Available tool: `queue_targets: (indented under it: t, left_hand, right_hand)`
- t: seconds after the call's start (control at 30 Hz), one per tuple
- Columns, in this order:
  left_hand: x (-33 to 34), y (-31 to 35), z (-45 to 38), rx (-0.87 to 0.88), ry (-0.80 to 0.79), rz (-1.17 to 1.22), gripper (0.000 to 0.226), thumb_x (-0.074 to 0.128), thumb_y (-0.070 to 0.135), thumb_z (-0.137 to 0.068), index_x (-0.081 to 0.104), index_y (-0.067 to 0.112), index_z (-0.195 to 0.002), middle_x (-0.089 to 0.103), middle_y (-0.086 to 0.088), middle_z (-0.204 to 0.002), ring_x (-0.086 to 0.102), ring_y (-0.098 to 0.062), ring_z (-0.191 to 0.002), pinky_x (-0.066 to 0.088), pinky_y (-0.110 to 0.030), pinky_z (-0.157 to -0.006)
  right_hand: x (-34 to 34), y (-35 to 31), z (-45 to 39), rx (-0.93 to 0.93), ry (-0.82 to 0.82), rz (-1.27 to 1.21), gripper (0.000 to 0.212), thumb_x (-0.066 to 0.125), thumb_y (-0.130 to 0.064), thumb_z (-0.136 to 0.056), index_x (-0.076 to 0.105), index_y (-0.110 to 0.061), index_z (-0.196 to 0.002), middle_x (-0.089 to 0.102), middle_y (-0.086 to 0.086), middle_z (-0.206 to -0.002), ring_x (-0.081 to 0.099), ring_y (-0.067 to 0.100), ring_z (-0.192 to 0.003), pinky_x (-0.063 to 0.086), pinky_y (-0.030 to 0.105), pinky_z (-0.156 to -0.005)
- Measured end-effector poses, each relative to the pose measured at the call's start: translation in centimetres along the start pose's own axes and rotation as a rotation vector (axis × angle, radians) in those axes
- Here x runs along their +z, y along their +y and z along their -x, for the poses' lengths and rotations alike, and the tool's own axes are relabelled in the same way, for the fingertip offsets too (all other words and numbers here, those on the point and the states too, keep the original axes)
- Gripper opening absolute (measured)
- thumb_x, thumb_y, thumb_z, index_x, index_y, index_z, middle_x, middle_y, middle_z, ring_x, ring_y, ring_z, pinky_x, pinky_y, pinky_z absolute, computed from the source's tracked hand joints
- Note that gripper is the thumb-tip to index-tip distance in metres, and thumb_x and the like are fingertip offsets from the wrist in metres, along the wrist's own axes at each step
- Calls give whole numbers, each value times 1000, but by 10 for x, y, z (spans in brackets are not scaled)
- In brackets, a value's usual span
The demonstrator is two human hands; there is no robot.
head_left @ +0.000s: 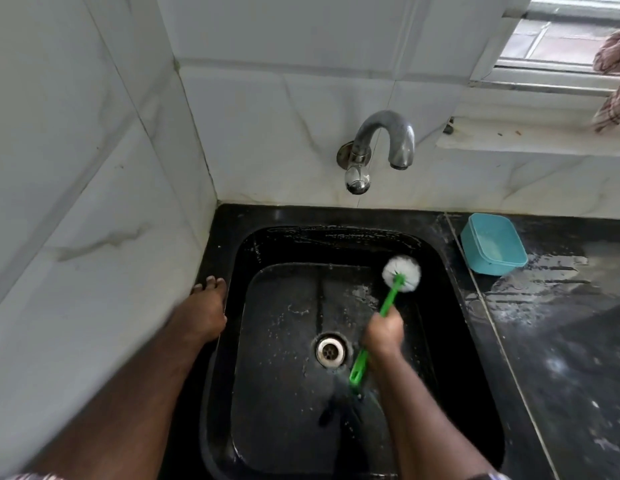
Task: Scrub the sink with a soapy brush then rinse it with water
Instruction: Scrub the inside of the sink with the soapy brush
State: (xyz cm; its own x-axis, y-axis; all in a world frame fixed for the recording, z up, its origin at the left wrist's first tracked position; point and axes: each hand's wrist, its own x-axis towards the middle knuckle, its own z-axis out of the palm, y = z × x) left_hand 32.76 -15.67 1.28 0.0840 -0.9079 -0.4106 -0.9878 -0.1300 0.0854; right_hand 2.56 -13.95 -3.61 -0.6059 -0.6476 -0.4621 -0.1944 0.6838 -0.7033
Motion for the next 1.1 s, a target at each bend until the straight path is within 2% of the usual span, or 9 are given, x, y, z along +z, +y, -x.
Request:
queue_targets:
  t: [0.07, 0.23, 0.33, 0.5, 0.73, 0.83, 0.93, 1.0, 1.1]
  left_hand:
    - [-1, 0, 1, -1, -5, -2, 80, 60, 20, -94, 11, 15, -158, 6, -8, -165, 17, -30, -150, 27, -41, -118]
    - [-4, 2, 4, 3, -13, -3, 81, 61, 20, -94, 11, 14, -158, 6, -9, -165, 17, -31, -150, 26, -41, -119]
    - [-4, 2, 5, 1, -12, 1, 80, 60, 21, -95, 12, 14, -158, 6, -8, -165, 17, -30, -150, 28, -41, -118]
    - [-5, 2, 5, -1, -11, 13, 80, 61, 20, -94, 12, 15, -158, 7, -8, -165, 17, -30, -150, 29, -42, -118]
    - [-6, 1, 6, 4, -19, 10, 80, 60, 19, -93, 13, 14, -157, 8, -9, -165, 18, -32, -149, 28, -43, -118]
    - [-5, 0, 6, 5, -12, 28, 80, 61, 19, -93, 14, 14, -157, 8, -9, -165, 18, -32, -149, 28, -43, -118]
    - [-4, 1, 6, 3, -12, 49, 80, 61, 18, -93, 13, 14, -157, 7, -8, -165, 16, -31, -150, 27, -43, -118]
    - [-4, 1, 6, 1, -10, 53, 80, 61, 18, -94, 13, 15, -158, 7, -8, -165, 16, -31, -150, 27, -42, -118]
    - [-4, 1, 7, -9, -11, 69, 80, 60, 17, -94, 13, 16, -158, 6, -7, -166, 14, -30, -150, 27, -42, -119]
  right_hand:
    - [28, -21, 17, -63, -64, 21, 38, 46, -7, -93, 50, -6, -131, 65, 20, -102, 64, 37, -98, 46, 33, -74]
    - [85, -18, 94, -359, -565, 264, 59, 43, -13, -92, 36, -25, -150, 64, 17, -122, 64, 34, -104, 50, 32, -82]
    - [55, 4, 35, -212, -451, 101, 62, 47, -14, -82, 46, -28, -143, 68, 12, -109, 64, 28, -82, 51, 33, -67]
    - [9, 9, -32, 31, -12, 19, 29, 52, -10, -82, 63, -6, -108, 69, 17, -94, 65, 37, -85, 56, 43, -78]
    - [75, -37, 59, -419, -638, 470, 37, 46, -11, -88, 59, -13, -123, 67, 15, -109, 65, 34, -100, 49, 30, -76]
    - [30, -32, 21, -290, -552, 281, 37, 46, -2, -88, 63, -15, -119, 63, 7, -76, 60, 23, -62, 57, 35, -58]
    - [-20, -13, -10, -43, -403, -33, 48, 42, 11, -88, 53, -10, -130, 46, 7, -58, 40, 11, -32, 30, 18, -31]
    - [-27, -4, -13, 23, -325, -181, 43, 39, 11, -90, 54, -8, -125, 44, 8, -57, 36, 11, -31, 27, 17, -31]
    - [-7, 3, -10, 53, -180, -295, 23, 39, 8, -88, 54, -9, -86, 45, 9, -60, 38, 15, -37, 29, 19, -33]
